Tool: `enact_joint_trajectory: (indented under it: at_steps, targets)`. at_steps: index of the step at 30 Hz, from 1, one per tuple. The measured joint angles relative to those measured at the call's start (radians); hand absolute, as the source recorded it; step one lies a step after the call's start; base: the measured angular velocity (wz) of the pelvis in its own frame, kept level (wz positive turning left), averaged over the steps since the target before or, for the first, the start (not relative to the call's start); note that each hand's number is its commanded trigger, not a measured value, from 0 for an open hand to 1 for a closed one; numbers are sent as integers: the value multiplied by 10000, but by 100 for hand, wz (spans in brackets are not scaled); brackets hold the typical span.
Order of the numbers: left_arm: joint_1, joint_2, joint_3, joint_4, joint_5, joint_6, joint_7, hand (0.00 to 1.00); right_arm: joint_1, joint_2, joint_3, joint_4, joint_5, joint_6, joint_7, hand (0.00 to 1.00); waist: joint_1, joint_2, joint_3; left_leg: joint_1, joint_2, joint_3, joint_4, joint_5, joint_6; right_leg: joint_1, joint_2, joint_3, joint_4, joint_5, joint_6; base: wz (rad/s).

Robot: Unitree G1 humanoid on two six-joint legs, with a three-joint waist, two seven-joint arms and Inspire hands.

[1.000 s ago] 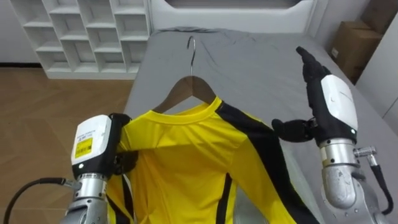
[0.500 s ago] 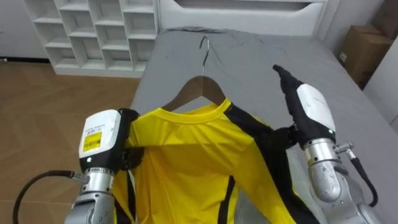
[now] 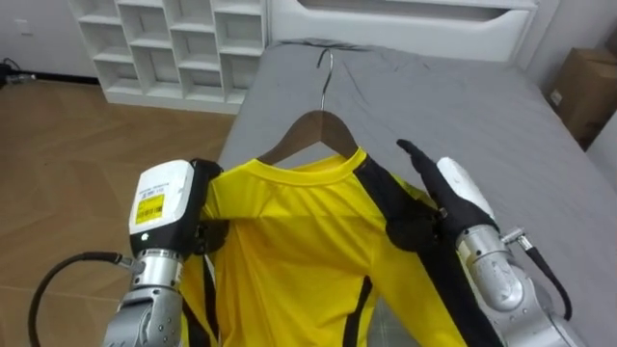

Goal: Hang clothes

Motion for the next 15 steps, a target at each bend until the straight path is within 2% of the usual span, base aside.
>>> enact_joint_trajectory:
  at_steps: [4, 6, 9, 15]
  targets:
    - [0, 33, 1, 38, 5, 7, 11, 100, -6, -15, -6, 439, 1338, -9, 465, 0, 10, 58, 8, 154, -24, -53, -23, -1, 0, 224, -8, -44, -155, 0, 1, 3]
    - [0, 60, 7, 59, 4, 7, 11, 100, -6, -18, -22, 546, 1357, -9, 649, 0, 4, 135, 53, 213, -31, -81, -28, -1, 0, 286, -7, -78, -159, 0, 1, 5]
    - [0, 49, 8, 142, 4, 7, 11, 100, -6, -12, -71, 733, 1354, -9, 914, 0, 9, 214, 47, 231, -20, -97, -38, 0, -1, 298, 2, -104, -160, -1, 1, 0]
    - [0, -22, 7, 359, 0, 2, 12, 100, -6, -5, -71, 1075, 1351, -14, 1261, 0, -33, 214, 46, 241, -21, -100, -33, 1, -3, 308, 3, -114, -160, -1, 1, 0]
